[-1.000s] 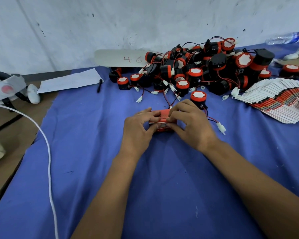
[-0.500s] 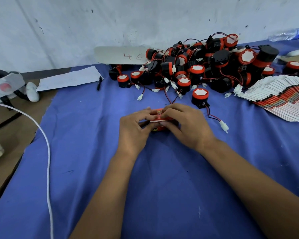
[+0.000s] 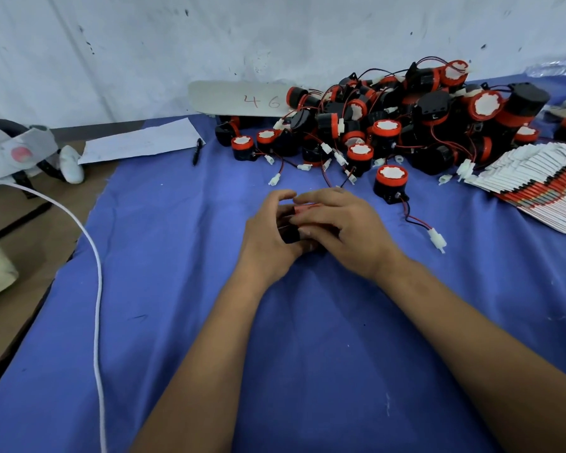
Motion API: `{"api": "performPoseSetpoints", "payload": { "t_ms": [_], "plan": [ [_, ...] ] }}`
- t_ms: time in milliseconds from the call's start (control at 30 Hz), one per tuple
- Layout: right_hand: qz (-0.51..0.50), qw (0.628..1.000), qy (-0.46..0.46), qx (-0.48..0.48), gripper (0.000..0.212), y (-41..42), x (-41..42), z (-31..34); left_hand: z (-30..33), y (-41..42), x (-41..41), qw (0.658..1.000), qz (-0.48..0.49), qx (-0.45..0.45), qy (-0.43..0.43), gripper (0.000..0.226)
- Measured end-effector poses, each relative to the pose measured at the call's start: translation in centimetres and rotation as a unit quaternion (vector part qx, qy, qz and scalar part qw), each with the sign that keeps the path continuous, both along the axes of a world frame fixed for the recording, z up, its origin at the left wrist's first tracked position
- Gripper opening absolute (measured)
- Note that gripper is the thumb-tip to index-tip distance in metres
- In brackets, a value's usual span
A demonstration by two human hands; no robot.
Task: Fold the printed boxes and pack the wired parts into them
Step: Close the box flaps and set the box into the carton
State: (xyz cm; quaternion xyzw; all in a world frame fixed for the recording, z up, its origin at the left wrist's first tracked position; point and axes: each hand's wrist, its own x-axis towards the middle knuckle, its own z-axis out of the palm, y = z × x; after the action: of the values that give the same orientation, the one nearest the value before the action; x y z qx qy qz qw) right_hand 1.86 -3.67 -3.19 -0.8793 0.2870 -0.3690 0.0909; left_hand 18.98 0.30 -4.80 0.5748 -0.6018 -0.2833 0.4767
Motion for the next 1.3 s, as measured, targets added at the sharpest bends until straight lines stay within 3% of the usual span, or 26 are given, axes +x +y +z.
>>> {"api": "performPoseSetpoints", "payload": {
  "t_ms": [267,600,967,1167,1233,1300],
  "plan": [
    [0.054,0.998,0.001,0.026,0.014,-0.3,-0.5,1.1,-0.2,-0.5,0.5,1.0,-0.019,0.016,0.014,0.077],
    [0.037,0.997,-0.012,0.067,0.014,-0.3,-0.8,1.7,-0.4,-0.5,0.3,0.999,-0.034,0.002,0.01,0.071],
    [0.006,1.0,0.016,-0.003,0.005,-0.3,-0.5,-0.2,-0.2,-0.2,-0.2,0.999,-0.022,-0.023,0.004,0.051],
    [-0.015,1.0,-0.009,0.026,0.033,-0.7,-0.9,0.0,0.8,-0.3,0.5,0.988,-0.006,-0.044,0.149,0.043],
    [-0.004,0.996,-0.049,0.074,0.036,-0.5,-0.7,-0.1,1.2,-0.2,0.1,0.987,0.011,-0.082,0.14,0.029],
    [-0.018,0.988,-0.101,0.112,0.035,-0.2,-0.4,-0.2,1.3,0.1,-0.5,0.991,0.012,-0.115,0.063,0.028]
  ]
}}
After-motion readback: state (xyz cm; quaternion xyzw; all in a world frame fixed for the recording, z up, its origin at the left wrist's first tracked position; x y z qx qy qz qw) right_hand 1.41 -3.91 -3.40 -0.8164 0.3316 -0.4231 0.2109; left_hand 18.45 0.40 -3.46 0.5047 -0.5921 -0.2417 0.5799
